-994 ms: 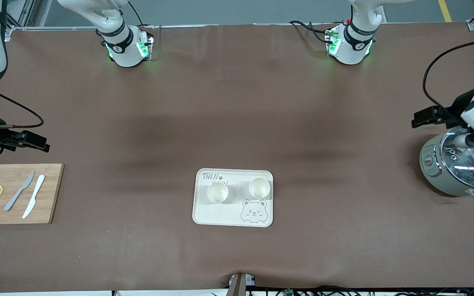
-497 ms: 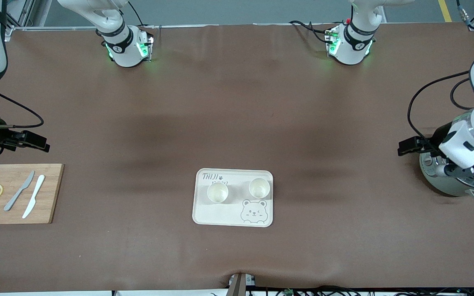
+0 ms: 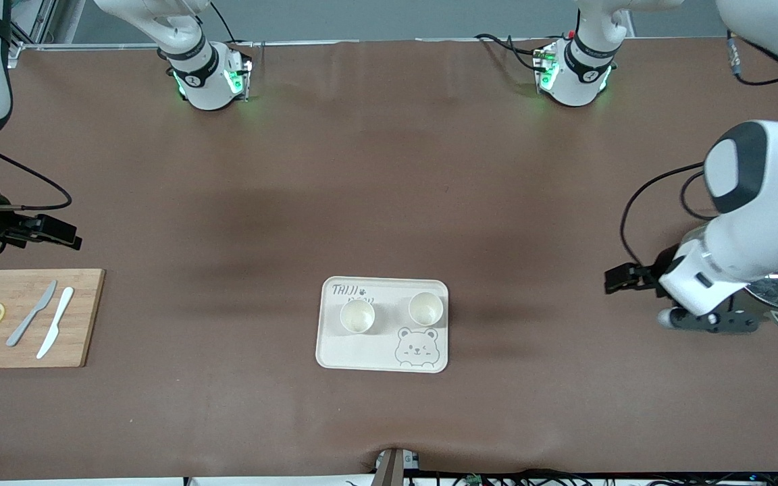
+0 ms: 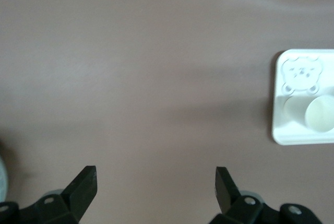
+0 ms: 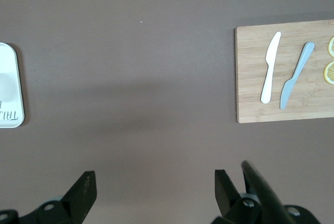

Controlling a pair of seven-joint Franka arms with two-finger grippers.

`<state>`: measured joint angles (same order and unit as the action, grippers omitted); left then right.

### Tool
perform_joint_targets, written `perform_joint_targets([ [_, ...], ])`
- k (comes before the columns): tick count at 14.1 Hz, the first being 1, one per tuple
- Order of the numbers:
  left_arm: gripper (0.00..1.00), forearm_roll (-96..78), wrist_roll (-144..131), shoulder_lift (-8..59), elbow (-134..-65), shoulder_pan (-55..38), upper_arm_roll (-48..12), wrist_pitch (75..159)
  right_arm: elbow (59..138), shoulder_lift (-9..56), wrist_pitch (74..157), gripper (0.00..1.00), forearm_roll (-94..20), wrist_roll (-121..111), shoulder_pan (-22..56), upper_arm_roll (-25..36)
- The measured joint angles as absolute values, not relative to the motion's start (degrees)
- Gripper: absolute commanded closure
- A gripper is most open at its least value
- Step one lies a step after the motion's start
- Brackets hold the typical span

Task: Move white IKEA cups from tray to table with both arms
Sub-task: 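Lower the left gripper onto the cup nearest the bear face and grasp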

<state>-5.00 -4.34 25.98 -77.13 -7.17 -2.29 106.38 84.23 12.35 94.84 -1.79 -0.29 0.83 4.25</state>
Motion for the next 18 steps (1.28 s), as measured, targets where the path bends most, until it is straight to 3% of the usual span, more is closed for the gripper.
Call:
perform_joint_targets([
  [10, 0.00, -5.0, -10.7, 34.9, -74.2, -13.7, -2.5, 120.0, 84.2, 12.4, 95.0, 0.00, -1.8, -0.3, 0.8, 4.1],
  [18, 0.00, -5.0, -19.4, 39.7, -71.6, -23.0, -1.6, 122.8, 84.3, 12.5, 96.0, 0.00, -1.8, -0.3, 1.8, 3.5],
])
